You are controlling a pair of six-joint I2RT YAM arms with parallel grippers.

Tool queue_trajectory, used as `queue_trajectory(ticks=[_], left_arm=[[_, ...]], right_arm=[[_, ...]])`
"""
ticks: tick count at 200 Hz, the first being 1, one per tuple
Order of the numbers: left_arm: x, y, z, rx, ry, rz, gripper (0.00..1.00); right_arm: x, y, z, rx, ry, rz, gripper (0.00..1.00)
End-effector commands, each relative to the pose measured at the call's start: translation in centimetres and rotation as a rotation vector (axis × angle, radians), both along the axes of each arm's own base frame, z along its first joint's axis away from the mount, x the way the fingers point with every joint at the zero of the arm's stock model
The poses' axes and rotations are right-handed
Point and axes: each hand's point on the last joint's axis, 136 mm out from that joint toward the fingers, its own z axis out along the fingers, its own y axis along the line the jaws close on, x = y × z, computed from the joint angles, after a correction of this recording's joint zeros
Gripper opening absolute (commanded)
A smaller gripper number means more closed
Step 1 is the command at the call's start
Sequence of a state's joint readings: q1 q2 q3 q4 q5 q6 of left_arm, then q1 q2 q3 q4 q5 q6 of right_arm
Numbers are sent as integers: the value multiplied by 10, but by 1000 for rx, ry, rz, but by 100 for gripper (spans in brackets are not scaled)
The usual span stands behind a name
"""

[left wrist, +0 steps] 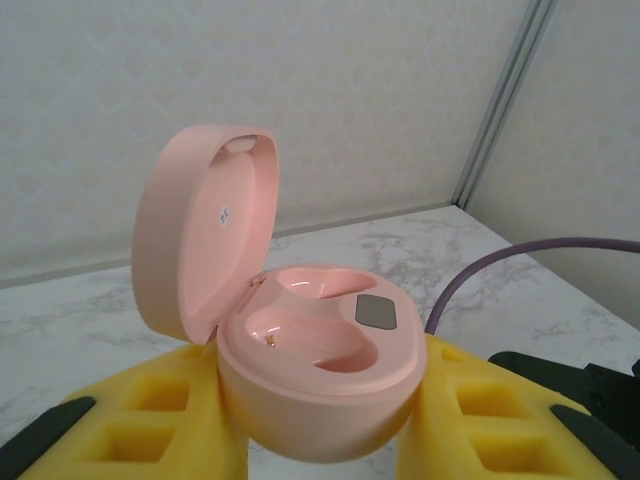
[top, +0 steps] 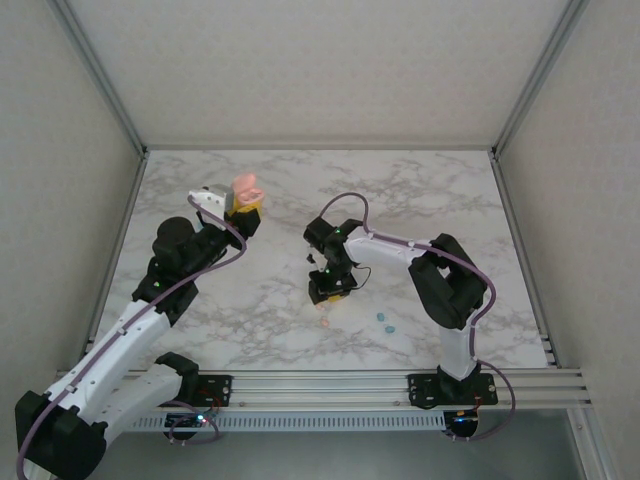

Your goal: Insert wireless bluetooth earbuds into charging case

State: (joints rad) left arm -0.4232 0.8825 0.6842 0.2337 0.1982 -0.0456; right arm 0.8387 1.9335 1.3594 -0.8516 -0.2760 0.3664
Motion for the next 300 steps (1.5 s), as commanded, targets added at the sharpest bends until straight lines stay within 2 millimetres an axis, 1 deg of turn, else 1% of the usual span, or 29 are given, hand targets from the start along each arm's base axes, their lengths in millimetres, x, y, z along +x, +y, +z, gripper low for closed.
queue_trajectory(ticks=[1,13,41,89,137,177,218,273,300], left_arm=[[0,7,9,-13,-33,30,24],[0,9,9,-10,-37,39,24],[-1,13,8,0,-45,61,24],[-1,14,7,12,-49,62,24],[-2,13,7,13,-51,59,24],[-2,14,5,14,-49,59,24],[-2,14,4,18,-49,60,24],[1,12,4,14,-44,56,24],[1,11,4,13,-44,51,24]], right_arm=[[6,-4,15,-75,-46,-24,38],[7,-5,13,-110,-41,-56,38],[2,4,10,-130,-19,-94,38],[-2,9,-4,-181,1,-145,38],[-4,9,-13,-222,5,-144,37],[-5,15,-17,-236,10,-128,35],[-5,12,-19,-284,-8,-124,34],[-7,9,-24,-315,-14,-108,29],[-8,7,-24,-327,-12,-108,29]])
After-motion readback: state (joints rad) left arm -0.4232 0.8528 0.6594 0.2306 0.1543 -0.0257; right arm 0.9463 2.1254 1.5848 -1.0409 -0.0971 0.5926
